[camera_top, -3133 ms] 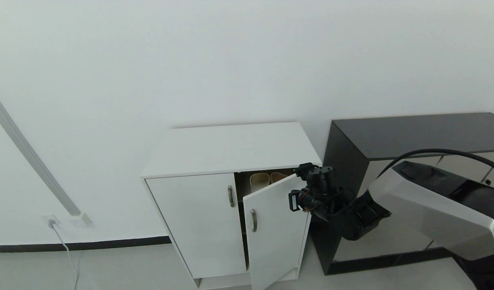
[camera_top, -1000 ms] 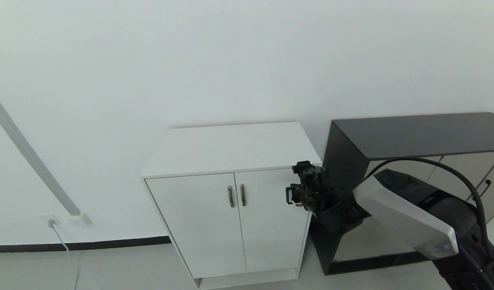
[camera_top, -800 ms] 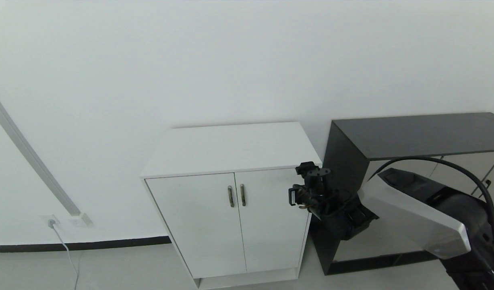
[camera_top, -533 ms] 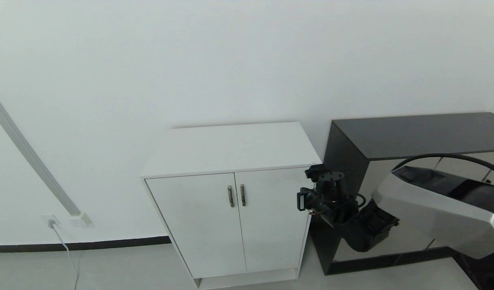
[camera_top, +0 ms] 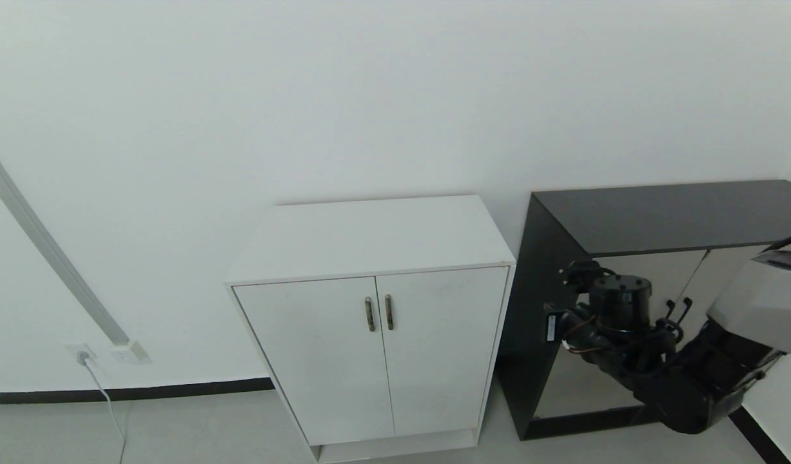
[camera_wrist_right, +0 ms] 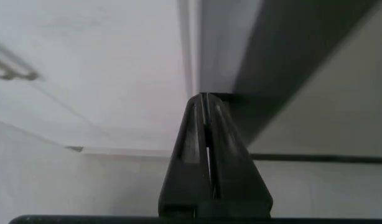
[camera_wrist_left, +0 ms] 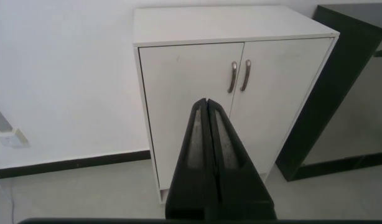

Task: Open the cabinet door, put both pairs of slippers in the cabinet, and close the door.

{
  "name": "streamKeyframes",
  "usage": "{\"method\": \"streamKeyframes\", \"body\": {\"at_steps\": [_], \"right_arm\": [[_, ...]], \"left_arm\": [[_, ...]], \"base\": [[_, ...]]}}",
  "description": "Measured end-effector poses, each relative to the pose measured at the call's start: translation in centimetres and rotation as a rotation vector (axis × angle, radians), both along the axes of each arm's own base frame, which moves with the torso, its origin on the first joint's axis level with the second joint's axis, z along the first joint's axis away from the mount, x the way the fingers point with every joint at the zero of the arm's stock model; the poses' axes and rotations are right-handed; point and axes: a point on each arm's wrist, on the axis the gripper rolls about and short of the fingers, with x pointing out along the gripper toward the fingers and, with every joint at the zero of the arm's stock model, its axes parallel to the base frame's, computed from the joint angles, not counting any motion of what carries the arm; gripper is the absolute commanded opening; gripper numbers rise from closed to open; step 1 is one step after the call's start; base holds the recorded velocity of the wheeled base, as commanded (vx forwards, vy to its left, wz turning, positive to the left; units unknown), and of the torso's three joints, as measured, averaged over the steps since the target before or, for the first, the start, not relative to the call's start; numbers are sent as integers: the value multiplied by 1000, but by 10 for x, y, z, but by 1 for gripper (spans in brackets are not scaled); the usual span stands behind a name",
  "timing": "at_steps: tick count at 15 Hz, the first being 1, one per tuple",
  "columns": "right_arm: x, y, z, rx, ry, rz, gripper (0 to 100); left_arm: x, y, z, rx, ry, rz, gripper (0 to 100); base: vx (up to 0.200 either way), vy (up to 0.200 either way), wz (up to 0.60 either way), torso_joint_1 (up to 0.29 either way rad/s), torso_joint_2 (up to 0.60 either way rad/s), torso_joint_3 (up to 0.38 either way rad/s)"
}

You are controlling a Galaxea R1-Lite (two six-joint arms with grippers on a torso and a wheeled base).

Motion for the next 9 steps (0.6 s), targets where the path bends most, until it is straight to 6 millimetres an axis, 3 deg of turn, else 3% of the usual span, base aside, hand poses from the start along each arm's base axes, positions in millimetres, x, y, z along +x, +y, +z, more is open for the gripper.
{"method": "streamKeyframes", "body": {"at_steps": [4, 9], "right_arm": [[-21, -53, 9, -12, 21, -133, 0], [-65, -108, 7, -42, 32, -285, 0]], "left_arm": [[0, 0, 0, 0, 0, 0, 0], [0, 0, 0, 0, 0, 0, 0]], "base": [[0, 0, 0, 0, 0, 0], [0, 0, 0, 0, 0, 0]]}}
